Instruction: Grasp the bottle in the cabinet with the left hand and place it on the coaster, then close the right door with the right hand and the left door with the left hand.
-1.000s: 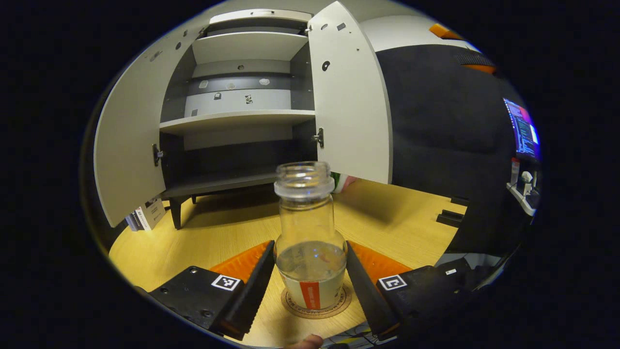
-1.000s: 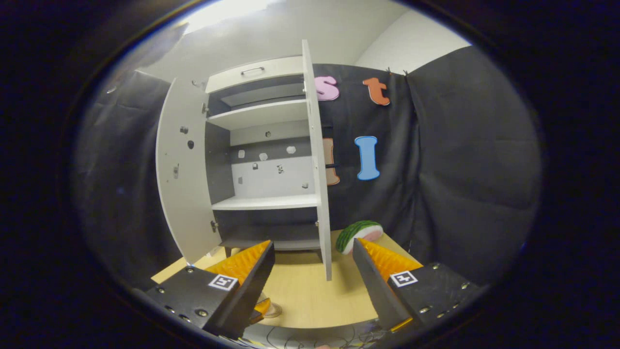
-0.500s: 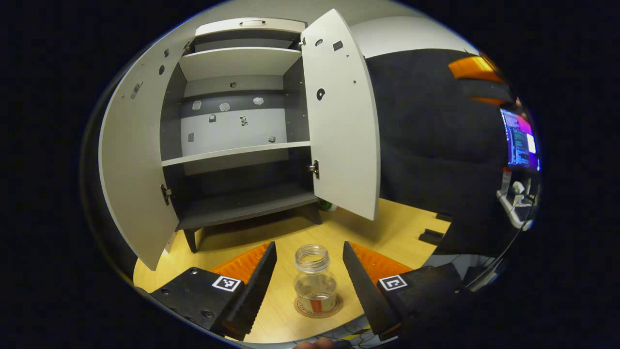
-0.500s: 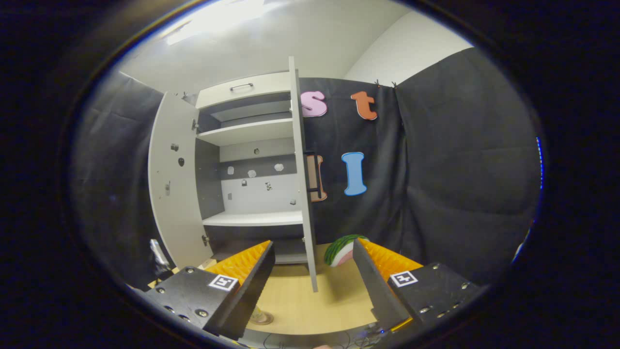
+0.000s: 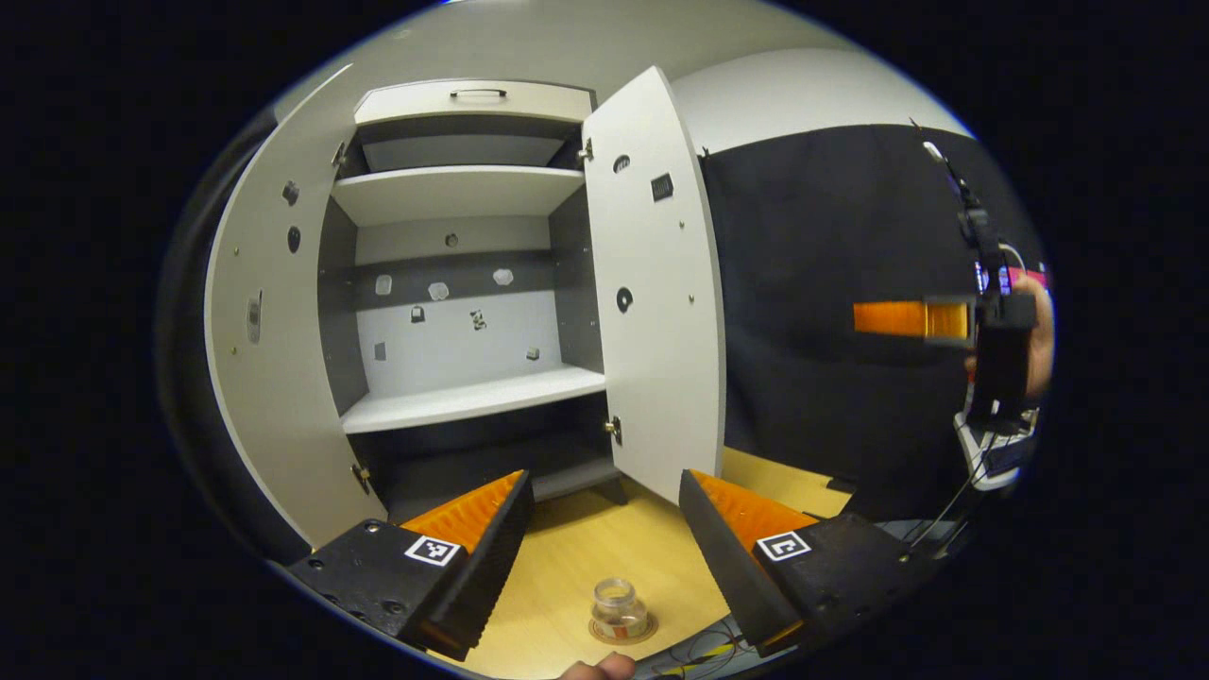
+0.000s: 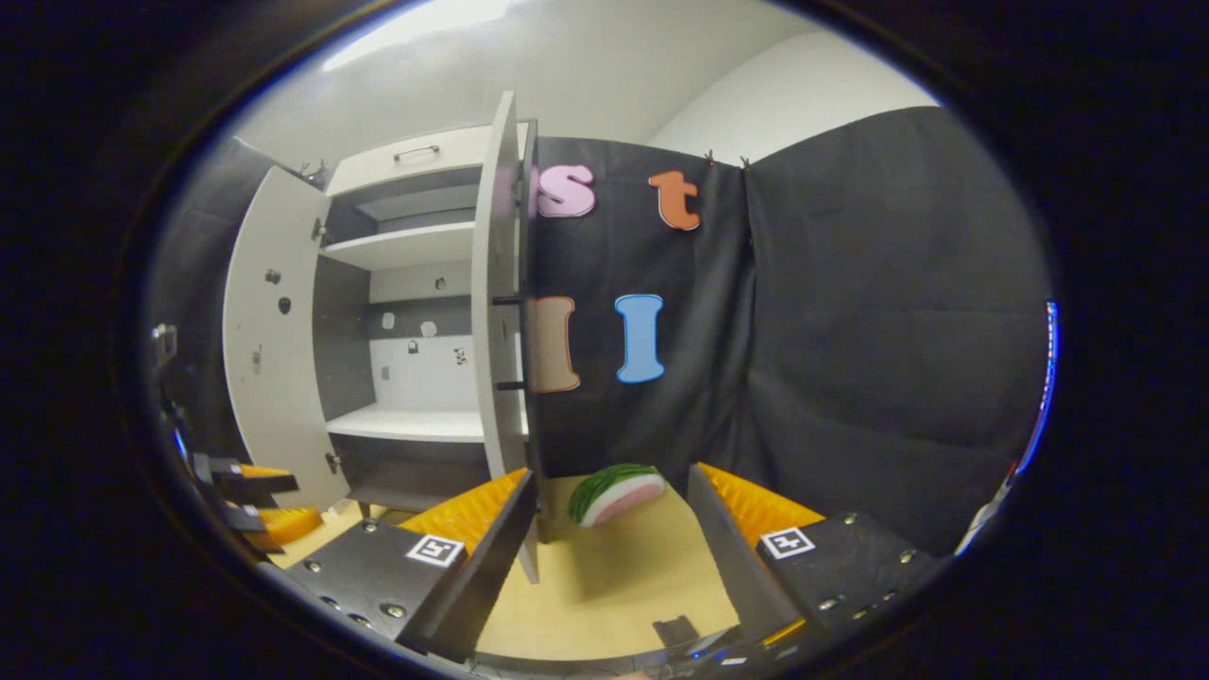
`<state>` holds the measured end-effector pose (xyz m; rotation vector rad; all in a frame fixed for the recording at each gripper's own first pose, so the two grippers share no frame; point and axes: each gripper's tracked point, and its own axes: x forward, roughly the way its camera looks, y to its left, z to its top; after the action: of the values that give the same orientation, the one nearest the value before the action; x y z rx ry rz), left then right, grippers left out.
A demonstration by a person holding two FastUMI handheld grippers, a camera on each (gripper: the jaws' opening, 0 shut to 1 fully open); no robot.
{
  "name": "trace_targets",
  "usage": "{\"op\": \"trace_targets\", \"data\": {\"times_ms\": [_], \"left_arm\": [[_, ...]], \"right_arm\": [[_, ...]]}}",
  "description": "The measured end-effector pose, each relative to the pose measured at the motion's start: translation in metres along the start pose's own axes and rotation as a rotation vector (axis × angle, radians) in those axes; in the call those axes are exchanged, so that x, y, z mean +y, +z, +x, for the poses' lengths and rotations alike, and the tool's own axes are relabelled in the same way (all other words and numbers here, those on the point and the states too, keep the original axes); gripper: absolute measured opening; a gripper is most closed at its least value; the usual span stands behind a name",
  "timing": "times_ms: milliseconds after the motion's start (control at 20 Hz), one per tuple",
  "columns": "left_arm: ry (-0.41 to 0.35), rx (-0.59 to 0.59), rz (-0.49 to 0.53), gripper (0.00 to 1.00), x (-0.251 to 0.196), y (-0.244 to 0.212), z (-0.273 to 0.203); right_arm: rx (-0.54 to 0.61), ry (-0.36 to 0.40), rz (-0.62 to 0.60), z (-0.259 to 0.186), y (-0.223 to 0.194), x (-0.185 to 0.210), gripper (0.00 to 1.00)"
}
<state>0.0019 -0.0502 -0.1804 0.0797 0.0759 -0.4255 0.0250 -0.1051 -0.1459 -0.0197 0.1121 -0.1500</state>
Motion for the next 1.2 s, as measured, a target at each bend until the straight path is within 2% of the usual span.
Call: {"op": "trace_targets", "data": {"times_ms": [50, 100, 200, 250, 300, 550, 750, 950, 1150, 1200], "left_arm": [[0.008, -0.013, 0.0, 0.98, 0.005, 0.015, 0.001], [0.012, -0.019, 0.012, 0.98, 0.01, 0.03, 0.003], [0.043, -0.025, 0.049, 0.98, 0.022, 0.051, 0.007], [0.056, -0.033, 0.061, 0.98, 0.027, 0.059, 0.01], [0.068, -0.048, 0.07, 0.98, 0.031, 0.068, 0.012], [0.124, -0.09, 0.077, 0.98, 0.049, 0.093, 0.02], [0.153, -0.104, 0.111, 0.99, 0.058, 0.098, 0.029], [0.17, -0.085, 0.059, 0.98, 0.06, 0.089, 0.029], [0.251, -0.088, 0.062, 0.98, 0.071, 0.097, 0.017], [0.28, -0.085, 0.065, 0.98, 0.075, 0.098, 0.013]], "right_arm": [[-0.014, 0.004, -0.002, 0.008, 0.008, -0.002, 0.94], [-0.019, 0.01, 0.005, 0.016, 0.013, -0.002, 0.99], [-0.029, 0.028, 0.01, 0.036, 0.028, -0.004, 0.99], [-0.042, 0.02, 0.004, 0.047, 0.04, -0.011, 0.94], [-0.052, 0.011, -0.003, 0.059, 0.051, -0.018, 0.98], [-0.082, -0.014, -0.01, 0.108, 0.094, -0.029, 0.99], [-0.041, -0.044, 0.044, 0.146, 0.103, -0.024, 0.98], [-0.003, 0.0, 0.017, 0.165, 0.09, 0.004, 0.99], [-0.01, 0.109, 0.049, 0.159, 0.094, 0.04, 0.98], [-0.005, 0.128, 0.073, 0.157, 0.093, 0.048, 0.94]]}}
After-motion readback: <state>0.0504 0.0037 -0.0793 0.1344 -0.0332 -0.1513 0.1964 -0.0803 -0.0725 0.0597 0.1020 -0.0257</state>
